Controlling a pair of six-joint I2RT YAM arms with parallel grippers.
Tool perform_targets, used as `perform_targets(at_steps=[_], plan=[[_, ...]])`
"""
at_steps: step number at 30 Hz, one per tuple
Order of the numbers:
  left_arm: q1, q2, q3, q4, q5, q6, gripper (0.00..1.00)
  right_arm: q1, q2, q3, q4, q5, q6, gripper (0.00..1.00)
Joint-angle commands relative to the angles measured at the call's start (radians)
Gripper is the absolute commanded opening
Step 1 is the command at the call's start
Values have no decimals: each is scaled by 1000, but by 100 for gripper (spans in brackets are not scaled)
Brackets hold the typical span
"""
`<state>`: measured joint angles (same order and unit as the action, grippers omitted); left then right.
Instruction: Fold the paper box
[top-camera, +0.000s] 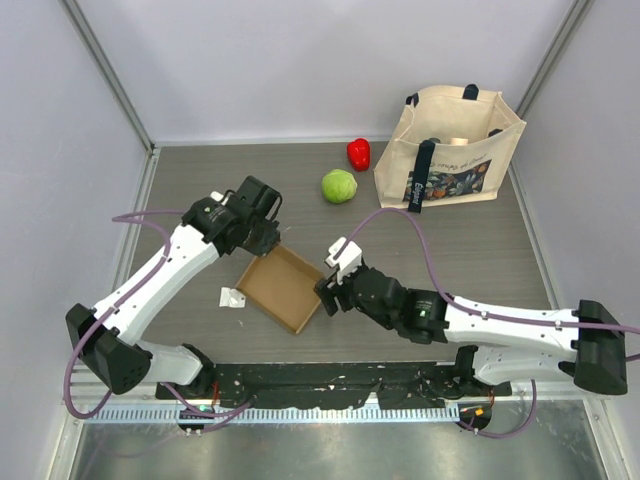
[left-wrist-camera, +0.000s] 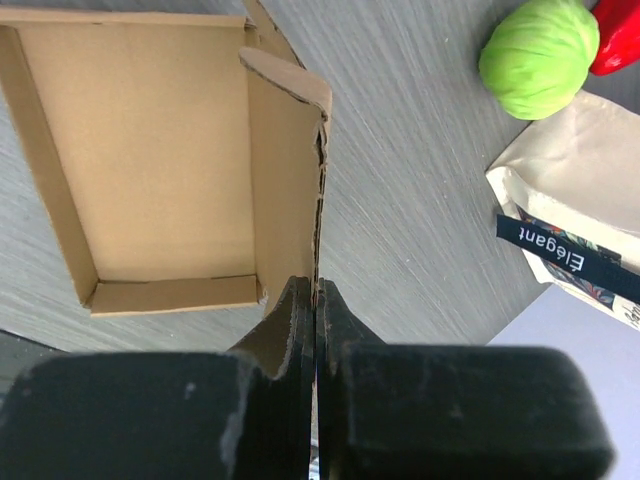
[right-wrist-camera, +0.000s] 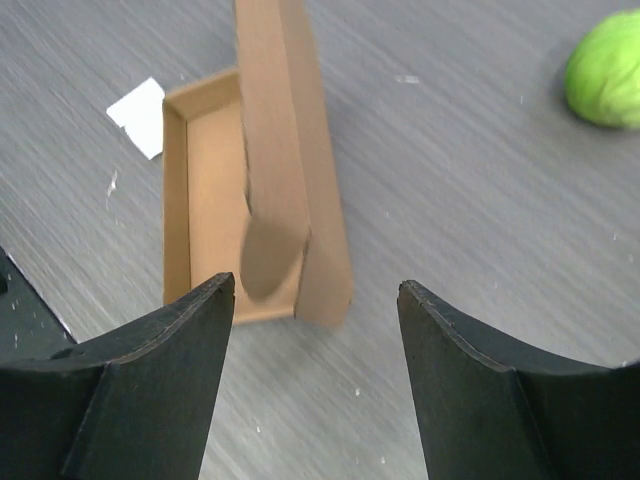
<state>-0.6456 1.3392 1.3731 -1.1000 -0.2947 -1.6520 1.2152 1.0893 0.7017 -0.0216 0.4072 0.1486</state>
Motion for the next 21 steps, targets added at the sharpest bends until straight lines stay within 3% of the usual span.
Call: perform_targets(at_steps=[1, 6, 7, 11, 14, 17, 18, 20, 21], plan=[[12, -14, -5, -34, 6, -81, 0, 44, 64, 99, 166, 120, -112, 70], [14, 0, 7, -49, 6, -80, 0, 66, 122, 108, 255, 287, -144, 63], [15, 0, 7, -47, 6, -78, 0, 66, 132, 111, 256, 310, -144, 55], [17, -6, 0, -34, 5, -68, 0, 69, 141, 105, 265, 352, -175, 38], [26, -21, -23, -2, 22, -45, 3, 67, 123, 90, 276, 338, -175, 21], [50, -57, -58, 52, 38, 18, 34, 66, 103, 78, 253, 314, -169, 11], [58, -70, -80, 84, 37, 44, 49, 57, 97, 73, 247, 308, -165, 5], [90, -127, -107, 120, 45, 141, 63, 37, 78, 53, 229, 259, -156, 1], [125, -152, -139, 155, 60, 176, 76, 15, 72, 44, 229, 251, -153, 1]])
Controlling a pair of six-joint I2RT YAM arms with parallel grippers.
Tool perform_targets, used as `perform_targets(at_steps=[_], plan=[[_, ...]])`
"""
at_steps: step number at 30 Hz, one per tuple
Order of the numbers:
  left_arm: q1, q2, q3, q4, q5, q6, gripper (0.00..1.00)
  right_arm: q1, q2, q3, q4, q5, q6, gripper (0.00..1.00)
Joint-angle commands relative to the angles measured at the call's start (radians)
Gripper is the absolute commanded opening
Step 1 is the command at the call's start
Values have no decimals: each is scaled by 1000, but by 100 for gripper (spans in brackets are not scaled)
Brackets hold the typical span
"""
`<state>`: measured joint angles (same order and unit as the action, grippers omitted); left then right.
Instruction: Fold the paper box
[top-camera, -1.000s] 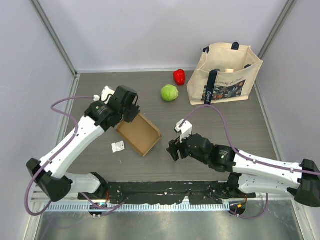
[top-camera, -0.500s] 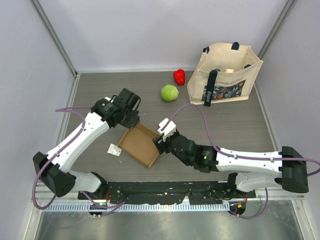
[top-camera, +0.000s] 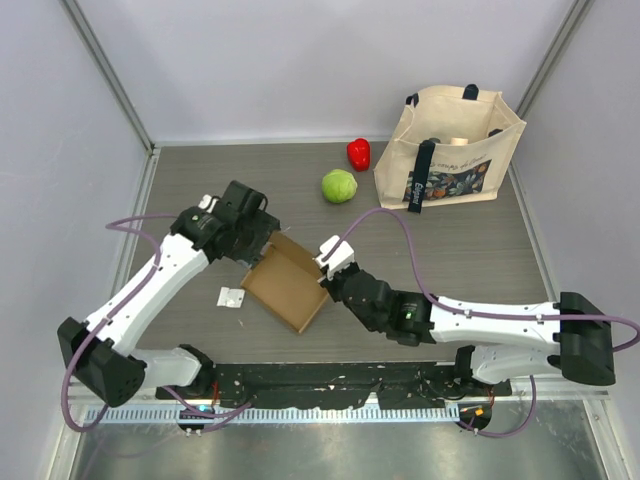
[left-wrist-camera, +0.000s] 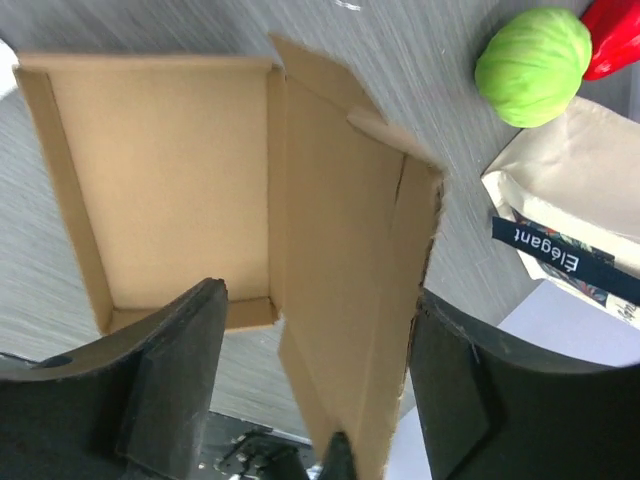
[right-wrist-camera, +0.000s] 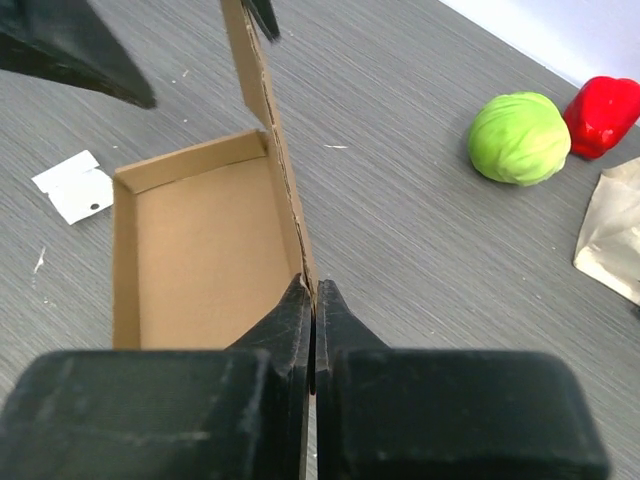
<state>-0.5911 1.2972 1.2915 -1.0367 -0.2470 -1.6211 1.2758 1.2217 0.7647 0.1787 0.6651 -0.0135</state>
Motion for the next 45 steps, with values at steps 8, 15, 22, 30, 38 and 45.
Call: perform_targets(at_steps=[8, 15, 22, 30, 38, 45], plan=[[177, -335, -193, 126, -85, 716, 100, -248, -224, -110, -47, -174, 38, 1], [234, -92, -325, -125, -192, 588, 100, -368, -350, -123, -146, -226, 33, 1], [326, 91, -426, -19, -20, 374, 100, -378, -389, -130, -166, -288, 61, 1], [329, 131, -397, 35, 21, 308, 100, -378, -421, -145, -173, -292, 73, 1], [344, 171, -379, 40, 42, 256, 96, -380, -429, -156, -159, -297, 67, 1], [385, 168, -405, 82, 26, 253, 96, -378, -439, -159, -160, -300, 67, 1]])
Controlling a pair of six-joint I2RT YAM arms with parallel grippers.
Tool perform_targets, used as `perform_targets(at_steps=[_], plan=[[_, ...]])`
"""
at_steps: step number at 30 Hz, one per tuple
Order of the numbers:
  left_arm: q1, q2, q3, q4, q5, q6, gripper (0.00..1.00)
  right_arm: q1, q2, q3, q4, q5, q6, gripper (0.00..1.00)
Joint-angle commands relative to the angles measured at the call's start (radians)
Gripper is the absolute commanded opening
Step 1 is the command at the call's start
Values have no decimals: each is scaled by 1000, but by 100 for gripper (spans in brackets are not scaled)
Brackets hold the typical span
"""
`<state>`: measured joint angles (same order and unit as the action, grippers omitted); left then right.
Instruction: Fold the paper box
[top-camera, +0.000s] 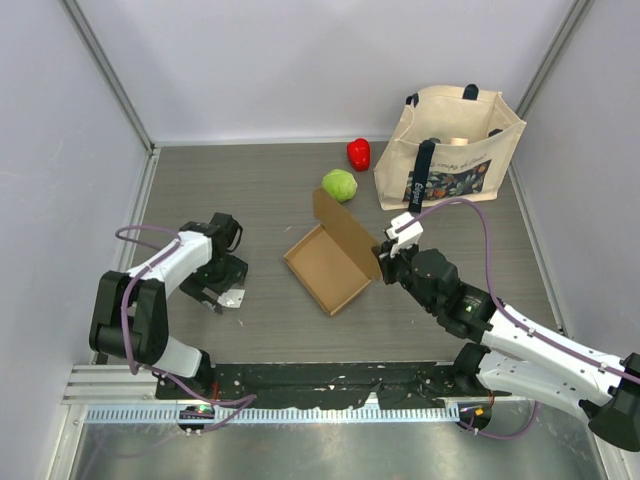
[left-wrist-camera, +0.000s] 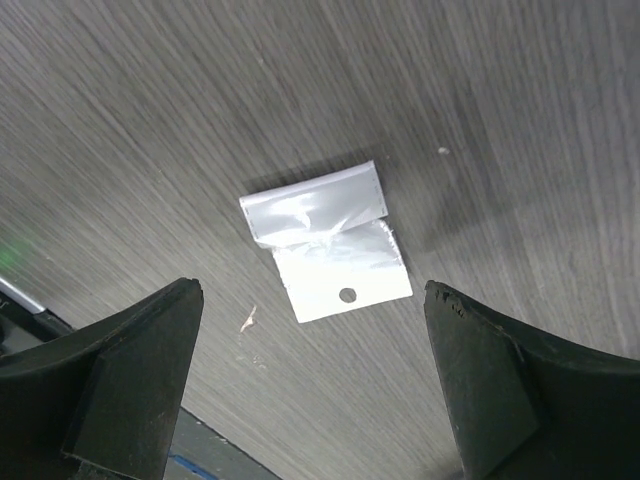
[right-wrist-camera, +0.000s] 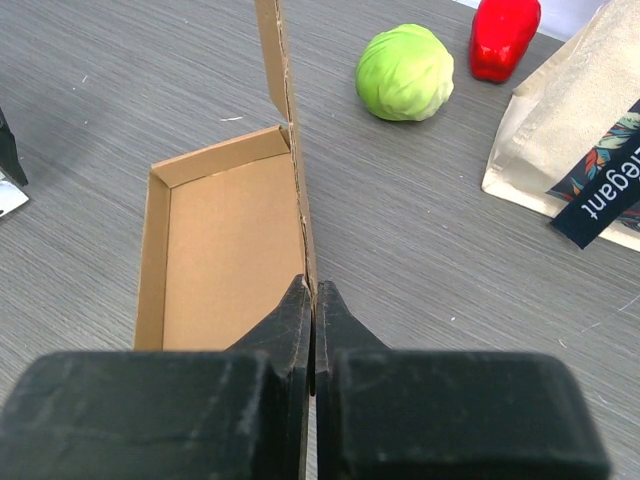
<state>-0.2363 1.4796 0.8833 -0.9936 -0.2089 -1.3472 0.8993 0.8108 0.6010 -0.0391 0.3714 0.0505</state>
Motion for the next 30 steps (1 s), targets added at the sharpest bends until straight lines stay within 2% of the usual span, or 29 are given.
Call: perform_targets(at_steps=[1, 8, 17, 19, 23, 26, 30], plan=[[38, -5, -7, 42, -9, -21, 96, -3, -33, 3, 56, -8, 3, 1], [65, 21, -26, 50, 8, -18, 93, -3, -32, 0, 59, -8, 2, 1], [68, 28, -98, 95, 39, -38, 82, -2, -32, -4, 62, -6, 3, 1], [68, 25, -101, 92, 26, -35, 78, -3, -35, -6, 62, -8, 3, 1], [68, -17, -106, 69, -1, -30, 60, -2, -41, -12, 64, -5, 6, 1], [69, -68, -101, 52, -21, -17, 52, -2, -42, -15, 68, -8, 6, 1], [68, -146, -78, 38, -40, 39, 49, -2, -39, -18, 71, -8, 8, 1]])
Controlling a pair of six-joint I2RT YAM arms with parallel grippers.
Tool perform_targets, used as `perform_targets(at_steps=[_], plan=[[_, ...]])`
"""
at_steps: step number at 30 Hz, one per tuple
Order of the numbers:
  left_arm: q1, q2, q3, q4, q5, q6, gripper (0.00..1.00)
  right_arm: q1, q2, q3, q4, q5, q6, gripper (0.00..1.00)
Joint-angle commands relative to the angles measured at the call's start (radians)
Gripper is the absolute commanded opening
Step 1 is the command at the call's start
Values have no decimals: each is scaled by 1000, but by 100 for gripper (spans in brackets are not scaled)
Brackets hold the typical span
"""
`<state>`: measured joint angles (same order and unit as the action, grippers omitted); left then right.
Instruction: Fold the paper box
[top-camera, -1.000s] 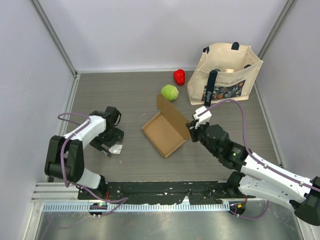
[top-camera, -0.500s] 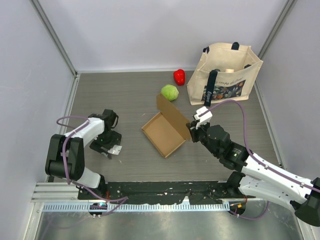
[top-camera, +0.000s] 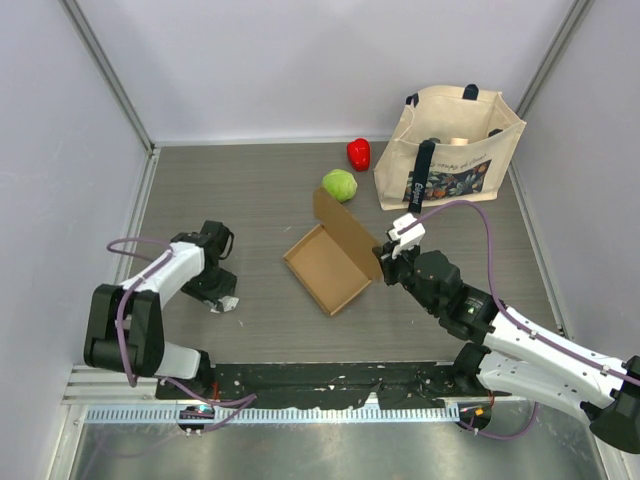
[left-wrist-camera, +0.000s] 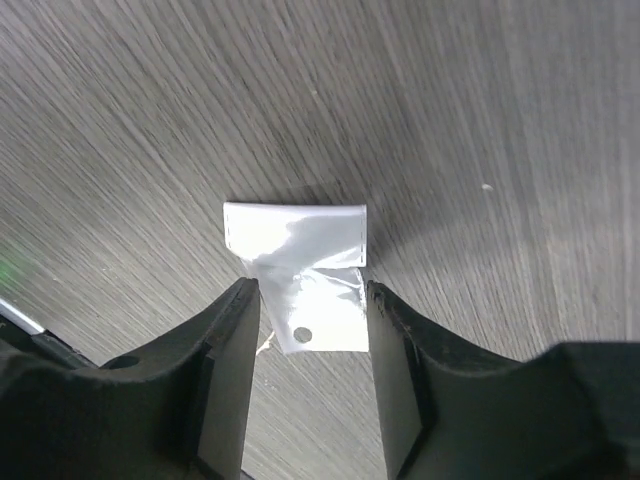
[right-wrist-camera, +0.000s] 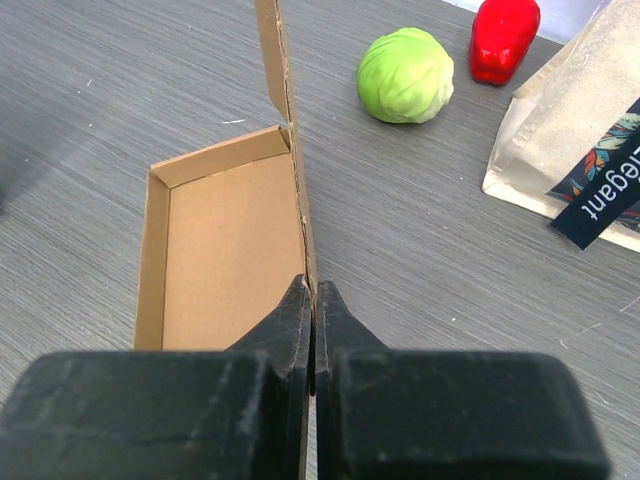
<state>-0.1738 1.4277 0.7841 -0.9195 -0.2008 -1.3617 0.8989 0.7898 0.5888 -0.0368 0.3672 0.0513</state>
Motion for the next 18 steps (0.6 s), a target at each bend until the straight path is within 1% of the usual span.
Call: perform_targets(at_steps=[1, 2, 5, 6, 8, 10, 13, 14, 15, 16, 17, 18], plan=[[4, -111, 27, -39, -40, 65, 48, -2, -18, -7, 71, -4, 5, 1], [5, -127, 43, -41, -32, 97, 44, -3, -17, -7, 72, -4, 7, 1], [-4, -205, 67, -27, -2, 136, 38, -3, -15, -15, 80, -7, 9, 1], [-7, -225, 70, -16, 6, 171, 36, -3, -15, -17, 83, -8, 9, 1], [-13, -277, 86, -15, 9, 182, 32, -3, -11, -17, 84, -8, 10, 1], [-13, -314, 89, -15, 6, 187, 34, -3, -9, -18, 89, -11, 13, 1], [-12, -325, 86, -7, 11, 206, 42, -2, 0, -12, 89, -20, 19, 1], [-13, -316, 81, 1, 12, 213, 52, -3, 3, -6, 87, -28, 30, 1], [-13, -306, 81, 7, 36, 220, 59, -3, 6, 0, 84, -34, 33, 1], [-13, -294, 81, 16, 55, 266, 66, -2, 8, 5, 75, -40, 39, 1], [-13, -255, 81, 34, 70, 282, 74, -2, 11, 9, 72, -59, 50, 1], [-13, -231, 81, 28, 89, 291, 78, -2, 11, 11, 71, -62, 54, 1]])
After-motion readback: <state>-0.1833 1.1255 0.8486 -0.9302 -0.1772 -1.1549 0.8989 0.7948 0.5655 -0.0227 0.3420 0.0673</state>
